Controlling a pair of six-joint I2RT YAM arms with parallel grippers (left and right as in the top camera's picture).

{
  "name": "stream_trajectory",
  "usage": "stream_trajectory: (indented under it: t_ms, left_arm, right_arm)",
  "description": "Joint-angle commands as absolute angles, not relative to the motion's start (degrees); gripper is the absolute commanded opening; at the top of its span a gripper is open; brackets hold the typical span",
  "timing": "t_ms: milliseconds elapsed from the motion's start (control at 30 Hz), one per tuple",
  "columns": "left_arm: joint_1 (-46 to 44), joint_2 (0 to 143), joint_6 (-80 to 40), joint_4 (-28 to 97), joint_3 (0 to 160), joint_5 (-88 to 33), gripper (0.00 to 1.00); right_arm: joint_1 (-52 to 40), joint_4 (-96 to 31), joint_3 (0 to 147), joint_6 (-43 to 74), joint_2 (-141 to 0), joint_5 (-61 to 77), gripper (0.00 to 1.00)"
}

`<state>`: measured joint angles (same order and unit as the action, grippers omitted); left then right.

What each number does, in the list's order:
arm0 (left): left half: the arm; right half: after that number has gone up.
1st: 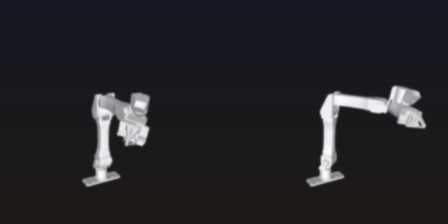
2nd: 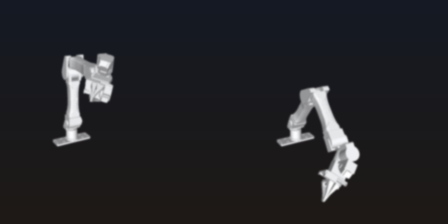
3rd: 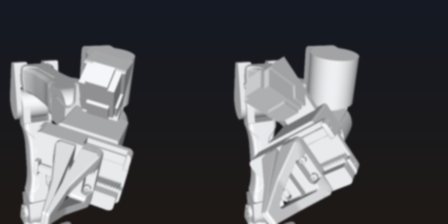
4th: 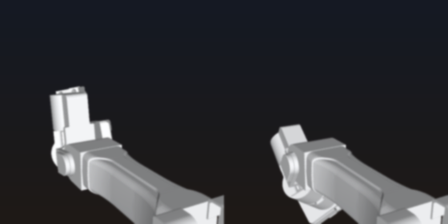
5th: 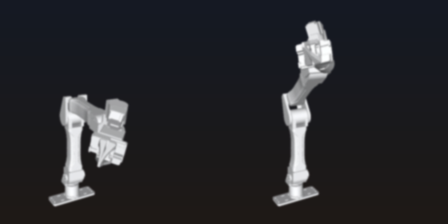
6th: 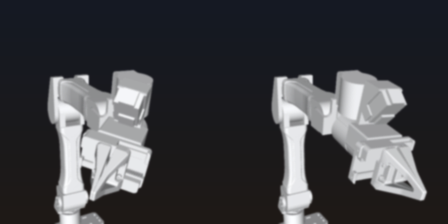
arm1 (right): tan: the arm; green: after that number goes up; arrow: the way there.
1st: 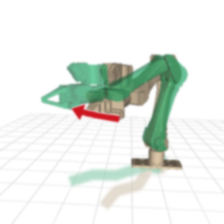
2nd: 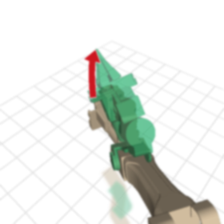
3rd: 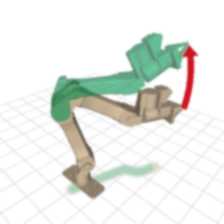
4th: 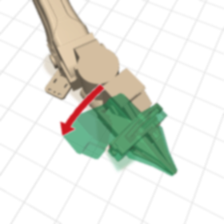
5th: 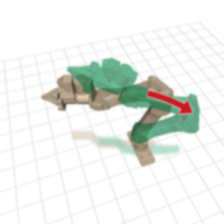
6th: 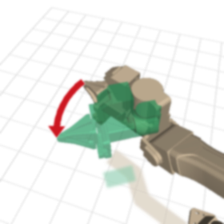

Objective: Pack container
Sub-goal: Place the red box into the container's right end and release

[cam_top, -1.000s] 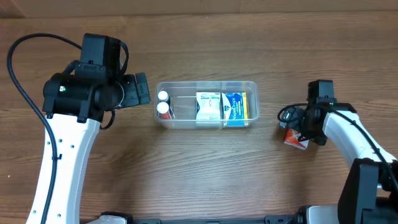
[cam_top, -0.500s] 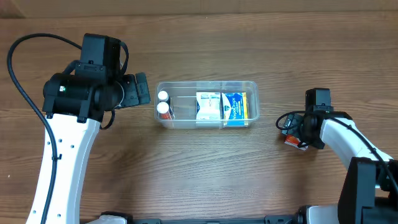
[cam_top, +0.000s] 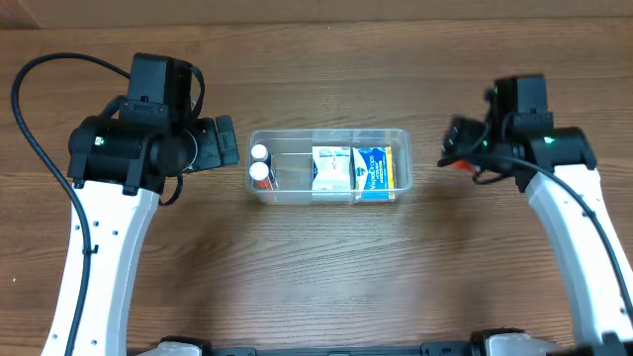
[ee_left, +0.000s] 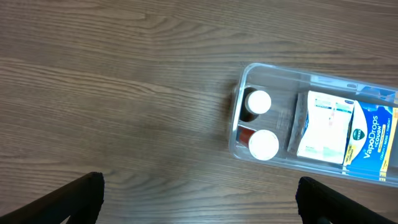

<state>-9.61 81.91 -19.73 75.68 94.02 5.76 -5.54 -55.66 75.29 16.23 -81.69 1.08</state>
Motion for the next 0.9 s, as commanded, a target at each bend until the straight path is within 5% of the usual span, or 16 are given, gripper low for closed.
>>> stream_trajectory:
  t_ms: [0, 133, 400, 467, 533, 800, 867]
  left_arm:
    - [-9.34, 82.13, -19.51, 75.7, 94.56, 5.34, 1.0]
    - [-9.34, 82.13, -19.51, 75.7, 94.56, 4.84, 1.0]
    - [-9.34, 82.13, -19.51, 75.85, 94.56, 4.86, 1.0]
    - [-9.34, 82.13, -19.49, 75.83, 94.56, 4.86, 1.0]
    - [-9.34, 82.13, -19.49, 75.85, 94.56, 4.86, 1.0]
    - [-9.34, 82.13, -19.29, 76.31, 94.56, 4.93, 1.0]
    - [-9.34, 82.13, -19.29, 76.29, 94.56, 4.91, 1.0]
  right_arm:
    - [-14.48, -53.95, 79.31, 16.05, -80.25, 1.61, 0.76]
    - [-22.9, -52.12, 79.02, 16.08, -88.66, 1.37, 0.76]
    - [-23.49, -51.75, 78.98, 16.21, -106.45, 1.43, 0.77]
    - [-23.53, -51.35, 79.0, 16.21, -106.69, 1.43, 0.83]
    - [-23.59, -51.4, 79.37, 16.19, -106.41, 1.43, 1.0]
    - [-22.94, -52.77, 83.15, 16.32, -89.12, -7.9, 1.0]
    - [-20.99, -53.84, 83.15, 16.34, -86.63, -10.33, 0.9]
